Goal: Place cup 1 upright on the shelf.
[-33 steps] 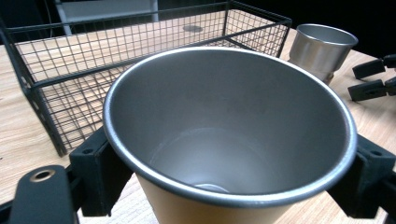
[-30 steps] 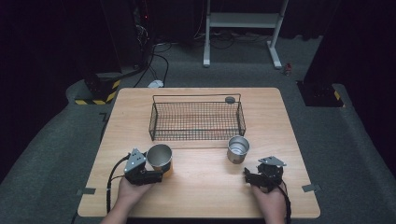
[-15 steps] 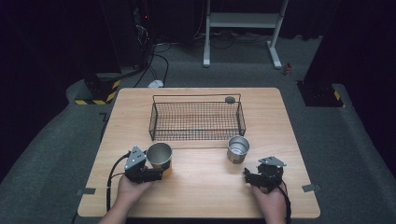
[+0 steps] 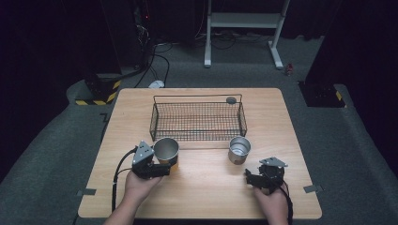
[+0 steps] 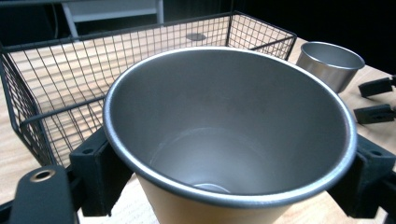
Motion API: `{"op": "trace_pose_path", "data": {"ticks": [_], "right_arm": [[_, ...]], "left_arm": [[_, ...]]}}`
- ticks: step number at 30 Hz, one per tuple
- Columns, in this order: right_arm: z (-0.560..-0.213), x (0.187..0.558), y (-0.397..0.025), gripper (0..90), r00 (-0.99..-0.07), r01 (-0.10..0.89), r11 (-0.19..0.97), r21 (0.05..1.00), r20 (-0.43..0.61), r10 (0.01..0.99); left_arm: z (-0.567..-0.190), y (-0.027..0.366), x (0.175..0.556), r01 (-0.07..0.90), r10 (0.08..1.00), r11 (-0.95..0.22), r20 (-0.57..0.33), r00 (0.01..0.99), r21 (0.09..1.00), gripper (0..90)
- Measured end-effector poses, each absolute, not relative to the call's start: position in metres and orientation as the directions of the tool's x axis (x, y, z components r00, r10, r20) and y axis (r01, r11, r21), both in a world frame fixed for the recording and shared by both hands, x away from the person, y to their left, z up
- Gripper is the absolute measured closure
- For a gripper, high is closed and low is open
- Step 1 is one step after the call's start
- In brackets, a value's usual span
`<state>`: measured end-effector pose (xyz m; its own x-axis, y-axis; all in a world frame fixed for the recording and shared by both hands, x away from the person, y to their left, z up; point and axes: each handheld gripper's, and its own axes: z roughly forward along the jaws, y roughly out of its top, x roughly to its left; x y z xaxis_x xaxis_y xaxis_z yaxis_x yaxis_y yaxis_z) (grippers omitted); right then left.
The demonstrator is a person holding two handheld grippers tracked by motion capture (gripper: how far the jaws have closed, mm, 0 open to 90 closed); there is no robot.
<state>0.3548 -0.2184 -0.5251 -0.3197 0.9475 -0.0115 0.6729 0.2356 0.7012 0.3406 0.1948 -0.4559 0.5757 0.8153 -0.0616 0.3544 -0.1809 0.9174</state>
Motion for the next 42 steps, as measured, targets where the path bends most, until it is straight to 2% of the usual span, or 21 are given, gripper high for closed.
{"op": "trace_pose_path", "data": {"ticks": [13, 22, 32, 42], "right_arm": [[-0.525, 0.356, -0.218, 9.4, -0.327, 0.672, 0.241, 0.7, -0.011, 0.945], [-0.525, 0.356, -0.219, 9.4, -0.331, 0.67, 0.247, 0.701, -0.016, 0.944], [-0.525, 0.356, -0.218, 9.5, -0.326, 0.672, 0.239, 0.7, -0.011, 0.945], [-0.525, 0.356, -0.218, 9.5, -0.326, 0.672, 0.239, 0.7, -0.01, 0.945]], "left_arm": [[-0.447, 0.179, 0.349, 0.371, 0.828, -0.183, -0.06, 0.557, 0.91, 14.2], [-0.432, 0.173, 0.351, 0.339, 0.821, -0.183, -0.047, 0.57, 0.923, 14.1], [-0.427, 0.171, 0.357, 0.337, 0.814, -0.159, -0.07, 0.577, 0.928, 14.1], [-0.411, 0.158, 0.366, 0.3, 0.798, -0.172, -0.046, 0.601, 0.938, 14.2]]}}
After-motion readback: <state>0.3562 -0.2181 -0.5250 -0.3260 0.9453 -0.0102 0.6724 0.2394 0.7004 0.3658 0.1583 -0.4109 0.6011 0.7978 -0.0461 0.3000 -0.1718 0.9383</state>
